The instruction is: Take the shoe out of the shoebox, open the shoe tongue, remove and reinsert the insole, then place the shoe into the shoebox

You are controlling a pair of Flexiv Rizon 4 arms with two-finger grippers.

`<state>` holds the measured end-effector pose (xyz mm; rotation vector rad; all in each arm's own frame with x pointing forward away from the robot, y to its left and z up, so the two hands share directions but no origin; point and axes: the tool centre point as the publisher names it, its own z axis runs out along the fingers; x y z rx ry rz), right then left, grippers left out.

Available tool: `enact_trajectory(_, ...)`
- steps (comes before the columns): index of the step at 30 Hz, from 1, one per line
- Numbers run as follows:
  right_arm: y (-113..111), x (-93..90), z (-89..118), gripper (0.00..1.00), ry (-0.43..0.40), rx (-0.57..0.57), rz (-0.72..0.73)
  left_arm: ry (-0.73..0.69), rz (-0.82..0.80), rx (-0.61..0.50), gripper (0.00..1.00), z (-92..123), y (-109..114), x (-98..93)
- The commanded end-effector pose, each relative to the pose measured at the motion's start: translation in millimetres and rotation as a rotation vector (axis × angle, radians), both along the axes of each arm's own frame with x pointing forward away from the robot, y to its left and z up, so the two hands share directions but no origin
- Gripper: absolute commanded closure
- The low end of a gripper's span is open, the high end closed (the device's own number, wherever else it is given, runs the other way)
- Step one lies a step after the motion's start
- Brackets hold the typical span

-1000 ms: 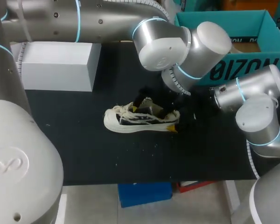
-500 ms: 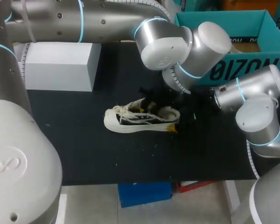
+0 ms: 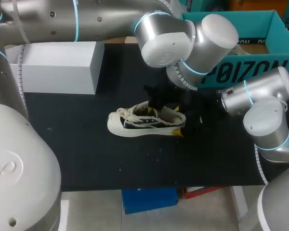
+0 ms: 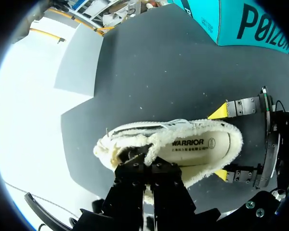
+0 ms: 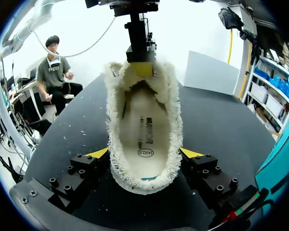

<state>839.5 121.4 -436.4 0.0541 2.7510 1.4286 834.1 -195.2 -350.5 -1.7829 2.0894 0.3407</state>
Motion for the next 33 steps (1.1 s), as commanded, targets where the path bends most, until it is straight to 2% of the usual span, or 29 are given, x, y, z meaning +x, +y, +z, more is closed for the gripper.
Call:
enact_trajectory(1, 1, 1.2, -4, 1.0, 0.0, -0.001, -0.002, -0.03, -0.009, -0.045, 1.0, 14, 10, -5.2)
enact_trajectory(18, 1, 1.2, -4, 1.0, 0.0, -0.001, -0.002, -0.104, 0.061, -0.058, 1.0, 34, 49, -15.3)
enact_trajectory(33, 1, 1.2, -4, 1.0, 0.0, -0.001, -0.002, -0.078, 0.135, 0.054, 1.0, 18, 99, -28.5)
